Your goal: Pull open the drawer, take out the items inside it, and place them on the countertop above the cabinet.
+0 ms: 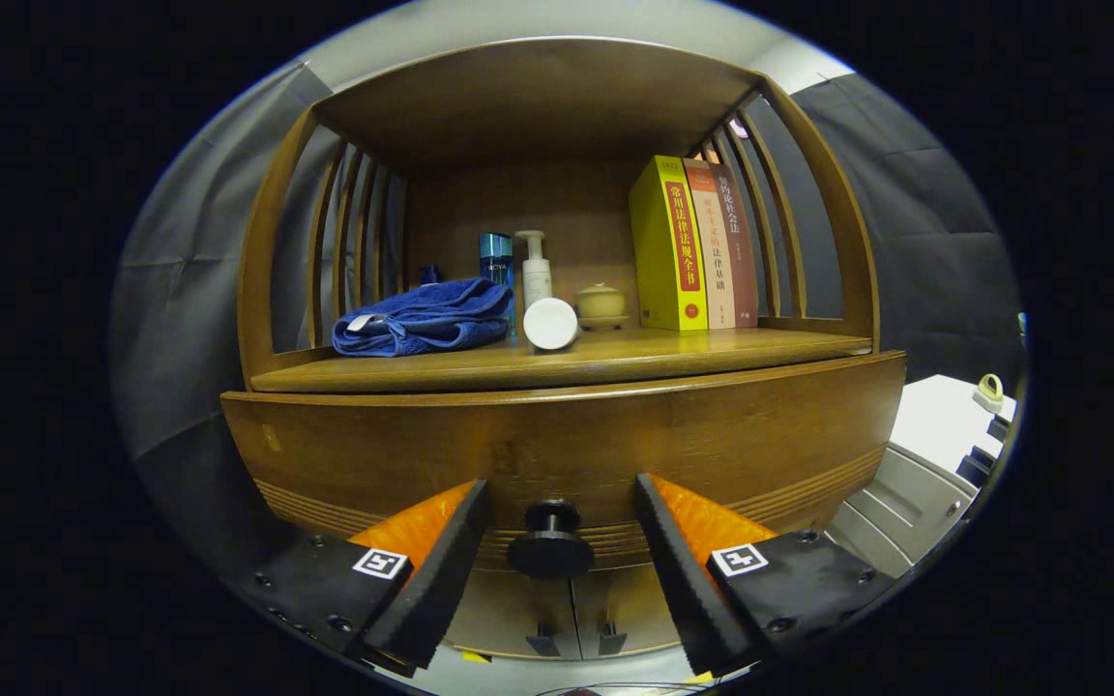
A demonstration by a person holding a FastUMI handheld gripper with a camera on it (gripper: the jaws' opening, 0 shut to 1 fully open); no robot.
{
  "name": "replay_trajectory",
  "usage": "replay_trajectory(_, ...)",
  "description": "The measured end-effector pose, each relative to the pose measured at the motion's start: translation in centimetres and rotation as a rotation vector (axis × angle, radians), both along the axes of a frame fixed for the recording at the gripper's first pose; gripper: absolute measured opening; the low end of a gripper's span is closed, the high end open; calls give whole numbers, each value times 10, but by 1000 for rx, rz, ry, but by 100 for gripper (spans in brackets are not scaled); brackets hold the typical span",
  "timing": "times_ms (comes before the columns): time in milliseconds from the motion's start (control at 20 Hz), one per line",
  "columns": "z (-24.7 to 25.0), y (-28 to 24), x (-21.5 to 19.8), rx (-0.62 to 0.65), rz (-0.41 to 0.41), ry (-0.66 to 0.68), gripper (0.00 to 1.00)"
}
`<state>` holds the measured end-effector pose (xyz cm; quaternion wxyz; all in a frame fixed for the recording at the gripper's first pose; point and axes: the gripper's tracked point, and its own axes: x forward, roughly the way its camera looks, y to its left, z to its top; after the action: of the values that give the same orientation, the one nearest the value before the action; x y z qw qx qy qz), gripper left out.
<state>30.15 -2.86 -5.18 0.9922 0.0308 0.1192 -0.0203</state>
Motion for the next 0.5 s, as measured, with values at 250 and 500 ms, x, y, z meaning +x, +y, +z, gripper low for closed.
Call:
replay_trajectory(250, -3, -1, 18, -17, 5, 3, 98)
replay_trajectory(500, -3, -2, 20, -24, 10, -9, 98)
